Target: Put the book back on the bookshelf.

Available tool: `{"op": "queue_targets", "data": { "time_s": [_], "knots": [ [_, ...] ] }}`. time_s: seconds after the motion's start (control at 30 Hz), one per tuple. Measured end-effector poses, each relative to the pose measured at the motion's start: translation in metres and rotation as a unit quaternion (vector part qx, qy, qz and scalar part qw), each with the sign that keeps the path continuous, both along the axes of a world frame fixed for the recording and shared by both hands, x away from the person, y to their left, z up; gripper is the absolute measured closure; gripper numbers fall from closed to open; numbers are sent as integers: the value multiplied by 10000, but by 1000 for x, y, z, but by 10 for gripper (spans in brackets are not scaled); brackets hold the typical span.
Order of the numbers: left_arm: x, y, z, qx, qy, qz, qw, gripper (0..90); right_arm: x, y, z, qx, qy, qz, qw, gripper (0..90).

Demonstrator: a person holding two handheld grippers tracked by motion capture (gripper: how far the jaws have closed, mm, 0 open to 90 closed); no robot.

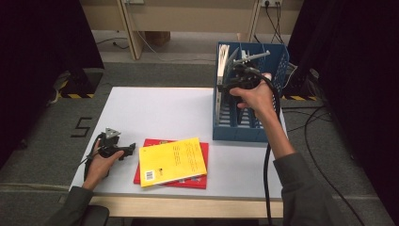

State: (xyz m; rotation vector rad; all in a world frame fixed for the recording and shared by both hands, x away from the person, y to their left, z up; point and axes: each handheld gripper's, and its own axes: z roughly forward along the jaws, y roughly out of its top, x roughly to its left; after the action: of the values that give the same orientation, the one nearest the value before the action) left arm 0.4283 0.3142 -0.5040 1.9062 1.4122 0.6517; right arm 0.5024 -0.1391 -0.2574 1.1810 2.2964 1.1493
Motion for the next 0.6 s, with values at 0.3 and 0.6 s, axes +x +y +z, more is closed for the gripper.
{"op": "queue_targets", "data": {
  "time_s": [0.3, 0.6],
  "knots": [
    [0, 0, 0, 10, 14, -7, 10000, 150, -29, -23, -27, 87, 56, 47, 9999, 377],
    [0, 1, 0, -26, 29, -11, 10000, 150, -61, -38, -67, 211, 40, 98, 9997, 346]
  ]
}}
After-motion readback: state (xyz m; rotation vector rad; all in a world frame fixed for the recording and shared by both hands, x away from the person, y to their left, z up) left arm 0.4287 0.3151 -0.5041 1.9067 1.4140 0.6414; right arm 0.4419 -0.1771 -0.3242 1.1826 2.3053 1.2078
